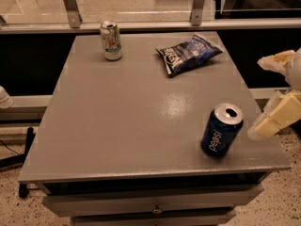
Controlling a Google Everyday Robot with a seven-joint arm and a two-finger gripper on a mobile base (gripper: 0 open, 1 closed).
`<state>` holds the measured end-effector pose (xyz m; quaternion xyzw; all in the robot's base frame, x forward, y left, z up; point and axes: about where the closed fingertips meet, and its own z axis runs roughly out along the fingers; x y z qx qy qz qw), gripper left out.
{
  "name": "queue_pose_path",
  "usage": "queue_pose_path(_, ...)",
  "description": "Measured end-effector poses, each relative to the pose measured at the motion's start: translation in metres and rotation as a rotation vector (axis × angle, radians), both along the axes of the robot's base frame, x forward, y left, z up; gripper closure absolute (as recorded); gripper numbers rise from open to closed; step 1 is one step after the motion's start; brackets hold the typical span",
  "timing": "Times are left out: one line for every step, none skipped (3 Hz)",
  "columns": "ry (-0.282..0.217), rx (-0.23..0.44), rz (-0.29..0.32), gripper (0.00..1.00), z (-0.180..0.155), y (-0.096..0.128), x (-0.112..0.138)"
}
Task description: Knock pepsi can over
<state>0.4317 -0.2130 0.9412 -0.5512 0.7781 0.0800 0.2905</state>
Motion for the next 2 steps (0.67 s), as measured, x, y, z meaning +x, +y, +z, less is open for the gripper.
queue_pose_path(-0.005, 0.179, -0.004, 0.0, -0.016, 0.013, -0.003)
queue_pose_path(-0.038, 0.356, 0.028, 0.0, -0.026, 0.041, -0.001)
